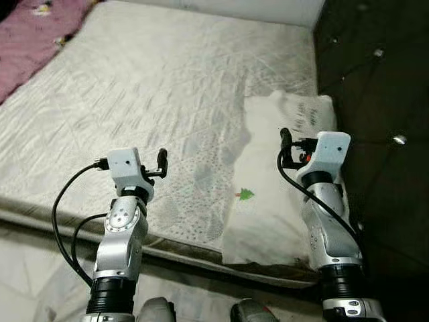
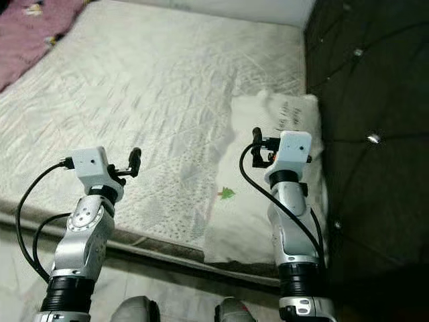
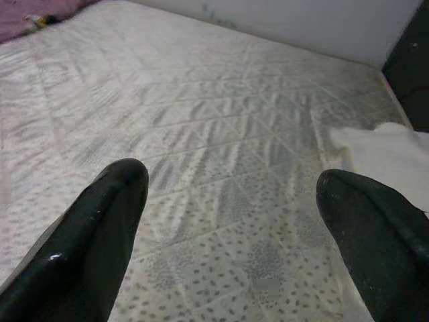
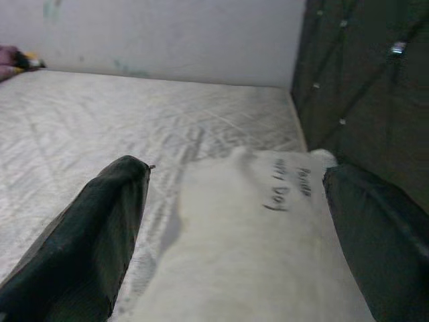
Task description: Clean up the room
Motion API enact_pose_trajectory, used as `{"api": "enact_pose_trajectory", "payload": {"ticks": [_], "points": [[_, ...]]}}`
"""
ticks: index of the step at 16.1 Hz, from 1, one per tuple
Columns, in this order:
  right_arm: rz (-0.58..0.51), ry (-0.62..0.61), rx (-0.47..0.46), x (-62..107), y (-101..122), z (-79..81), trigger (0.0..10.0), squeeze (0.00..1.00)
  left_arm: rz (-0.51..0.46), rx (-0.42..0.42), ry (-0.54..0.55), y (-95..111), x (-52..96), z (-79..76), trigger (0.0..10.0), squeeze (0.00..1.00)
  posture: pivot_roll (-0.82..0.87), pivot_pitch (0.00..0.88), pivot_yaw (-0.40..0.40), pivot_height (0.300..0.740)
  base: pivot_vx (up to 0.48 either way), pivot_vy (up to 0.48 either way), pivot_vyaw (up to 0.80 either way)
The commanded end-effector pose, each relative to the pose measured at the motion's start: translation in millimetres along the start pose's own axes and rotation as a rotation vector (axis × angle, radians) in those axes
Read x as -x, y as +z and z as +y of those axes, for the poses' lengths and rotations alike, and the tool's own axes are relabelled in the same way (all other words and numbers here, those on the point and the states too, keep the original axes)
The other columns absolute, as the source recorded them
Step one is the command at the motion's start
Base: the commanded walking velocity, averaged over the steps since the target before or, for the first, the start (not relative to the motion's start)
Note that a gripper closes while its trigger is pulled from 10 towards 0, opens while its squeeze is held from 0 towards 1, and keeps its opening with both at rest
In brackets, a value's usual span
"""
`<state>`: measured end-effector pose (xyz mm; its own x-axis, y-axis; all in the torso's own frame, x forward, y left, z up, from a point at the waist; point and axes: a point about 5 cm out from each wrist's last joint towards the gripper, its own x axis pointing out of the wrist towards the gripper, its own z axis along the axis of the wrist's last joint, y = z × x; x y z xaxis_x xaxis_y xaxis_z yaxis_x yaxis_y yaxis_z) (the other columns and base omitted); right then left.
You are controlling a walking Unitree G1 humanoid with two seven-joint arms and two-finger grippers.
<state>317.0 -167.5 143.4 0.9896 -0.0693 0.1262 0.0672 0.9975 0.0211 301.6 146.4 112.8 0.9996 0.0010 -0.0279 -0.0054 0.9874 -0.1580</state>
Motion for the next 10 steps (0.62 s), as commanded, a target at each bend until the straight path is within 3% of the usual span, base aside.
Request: {"api": "enact_pose_trajectory", "payload": {"ticks": [1,7,10], "points": [[0.018,-0.002,0.001,0.1,-2.9,-1.8,10.0,0.00,0.007,-0.004,-0.007,-2.6,1.4,-0.5,10.0,0.00,-0.04,0.137,-0.013,0.740,0.000,0.000,-0.80],[0.015,0.003,0.005,-1.9,-2.3,-1.9,10.0,0.00,0.001,-0.001,-0.013,-2.3,1.4,-1.3,10.0,0.00,-0.04,0.132,-0.017,0.740,0.000,0.000,-0.68],[0.014,0.004,0.006,-2.6,-1.8,-2.2,10.0,0.00,0.000,-0.001,-0.011,-2.0,1.0,-1.5,10.0,0.00,-0.05,0.135,-0.018,0.740,0.000,0.000,-0.14]]}}
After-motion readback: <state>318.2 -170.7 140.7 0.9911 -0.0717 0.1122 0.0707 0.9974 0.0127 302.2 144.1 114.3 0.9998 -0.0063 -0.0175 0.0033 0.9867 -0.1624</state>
